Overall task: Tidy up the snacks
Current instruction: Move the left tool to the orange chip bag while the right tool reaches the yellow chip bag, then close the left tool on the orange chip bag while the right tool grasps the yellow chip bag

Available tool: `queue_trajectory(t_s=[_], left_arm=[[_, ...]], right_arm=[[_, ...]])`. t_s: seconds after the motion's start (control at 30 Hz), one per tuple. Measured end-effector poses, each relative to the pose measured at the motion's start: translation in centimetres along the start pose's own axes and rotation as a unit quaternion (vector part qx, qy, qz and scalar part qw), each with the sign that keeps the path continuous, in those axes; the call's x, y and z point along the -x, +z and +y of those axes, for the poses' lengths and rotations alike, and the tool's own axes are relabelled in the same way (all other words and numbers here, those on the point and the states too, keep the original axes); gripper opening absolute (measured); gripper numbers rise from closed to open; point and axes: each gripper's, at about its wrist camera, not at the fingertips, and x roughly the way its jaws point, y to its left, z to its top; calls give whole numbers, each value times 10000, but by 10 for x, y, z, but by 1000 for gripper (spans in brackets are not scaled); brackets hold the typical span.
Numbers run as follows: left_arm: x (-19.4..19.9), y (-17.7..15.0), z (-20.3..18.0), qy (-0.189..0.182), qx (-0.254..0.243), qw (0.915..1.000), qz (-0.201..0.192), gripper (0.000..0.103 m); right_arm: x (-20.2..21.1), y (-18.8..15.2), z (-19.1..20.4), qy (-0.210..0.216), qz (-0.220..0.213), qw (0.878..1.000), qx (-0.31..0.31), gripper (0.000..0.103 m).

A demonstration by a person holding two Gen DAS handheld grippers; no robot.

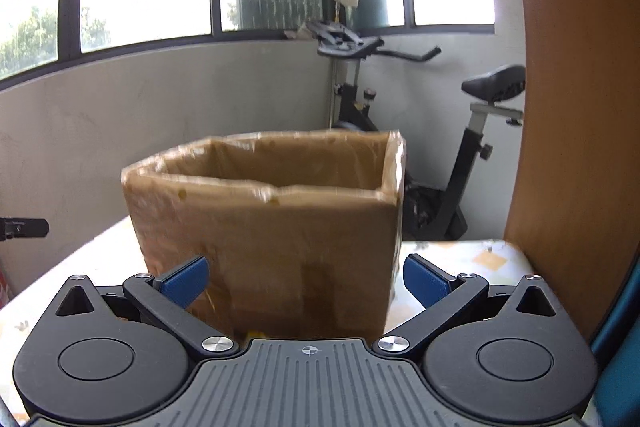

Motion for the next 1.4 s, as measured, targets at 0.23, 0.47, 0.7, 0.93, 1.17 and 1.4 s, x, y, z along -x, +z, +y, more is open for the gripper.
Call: queue_trajectory(t_s=[0.23, 0.47, 0.7, 0.93, 1.17, 1.4], left_arm=[[-19, -20, 12, 82, 137, 9996, 235, 94], [-34, -32, 22, 227, 230, 9986, 420, 94], [-47, -43, 20, 217, 259, 9977, 587, 94], [-55, -50, 16, 75, 220, 9971, 730, 94], [-59, -59, 19, -11, 352, 9956, 870, 94], [-67, -63, 32, 14, 750, 9921, 1008, 93]], right_arm=[[-17, -36, 1, -50, 238, 9997, -62, 102], [-38, -62, -13, -148, 543, 9967, -589, 102], [-63, -81, -25, -109, 938, 9906, -991, 102], [-75, -90, -26, 72, 1018, 9865, -1279, 102], [-82, -94, -31, 221, 1065, 9804, -1643, 103], [-80, -96, -34, 560, 1031, 9743, -1923, 83]])
